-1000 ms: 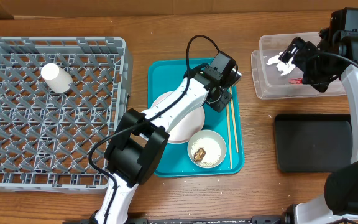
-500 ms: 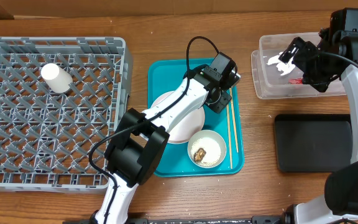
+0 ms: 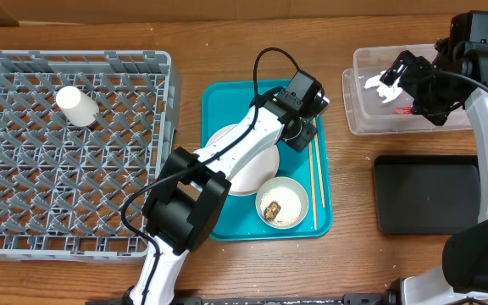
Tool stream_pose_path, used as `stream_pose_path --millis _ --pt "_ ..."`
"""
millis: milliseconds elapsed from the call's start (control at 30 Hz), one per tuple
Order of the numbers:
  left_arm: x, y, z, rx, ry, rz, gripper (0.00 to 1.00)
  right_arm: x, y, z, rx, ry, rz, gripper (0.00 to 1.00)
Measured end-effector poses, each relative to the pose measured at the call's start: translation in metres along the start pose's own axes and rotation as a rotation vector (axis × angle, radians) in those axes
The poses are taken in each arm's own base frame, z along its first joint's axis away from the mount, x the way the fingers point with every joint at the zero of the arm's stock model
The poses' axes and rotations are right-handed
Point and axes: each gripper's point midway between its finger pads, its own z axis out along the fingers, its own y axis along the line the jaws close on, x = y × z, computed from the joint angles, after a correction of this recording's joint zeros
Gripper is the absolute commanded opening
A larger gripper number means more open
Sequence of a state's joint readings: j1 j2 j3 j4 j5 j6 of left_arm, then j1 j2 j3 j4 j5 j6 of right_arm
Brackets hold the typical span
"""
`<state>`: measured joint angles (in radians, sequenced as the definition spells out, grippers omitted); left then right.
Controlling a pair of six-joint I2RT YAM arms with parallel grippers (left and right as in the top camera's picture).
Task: Sort waste into correct bins and load items into the dishwasher
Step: 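Lower the left gripper onto the pink saucer rim and grasp it, then lift the pink saucer and carry it toward the dish rack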
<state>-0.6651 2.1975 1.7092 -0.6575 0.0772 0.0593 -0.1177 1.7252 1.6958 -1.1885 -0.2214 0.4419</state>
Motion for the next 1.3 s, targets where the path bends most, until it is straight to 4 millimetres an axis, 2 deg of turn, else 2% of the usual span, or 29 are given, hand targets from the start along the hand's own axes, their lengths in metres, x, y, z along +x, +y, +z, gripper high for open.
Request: stream_pose_path --millis 100,533,667,833,933,1167,1300 --pt "-0.002 0.000 0.000 -0.001 -0.008 0.001 0.04 0.000 0.000 0.000 0.000 0.001 0.000 1.00" --pt "-0.011 0.002 -0.005 -0.009 -0.029 0.002 0.04 0.000 0.000 0.000 0.000 0.000 0.000 1.00" --pt "-0.033 0.002 -0.025 -0.011 -0.065 -0.011 0.04 0.000 0.000 0.000 0.000 0.000 0.000 1.00" --pt "-0.070 0.007 -0.060 -0.042 -0.143 -0.058 0.04 0.000 0.000 0.000 0.000 0.000 0.000 1.00" --pt "-0.080 0.025 -0.079 -0.147 -0.168 -0.138 0.04 0.000 0.000 0.000 0.000 0.000 0.000 1.00" --pt "-0.057 0.103 -0.116 -0.631 -0.181 -0.413 0.04 0.000 0.000 0.000 0.000 0.001 0.000 1.00" --pt "-0.051 0.132 -0.140 -0.838 -0.237 -0.494 0.04 0.000 0.000 0.000 0.000 0.000 0.000 1.00"
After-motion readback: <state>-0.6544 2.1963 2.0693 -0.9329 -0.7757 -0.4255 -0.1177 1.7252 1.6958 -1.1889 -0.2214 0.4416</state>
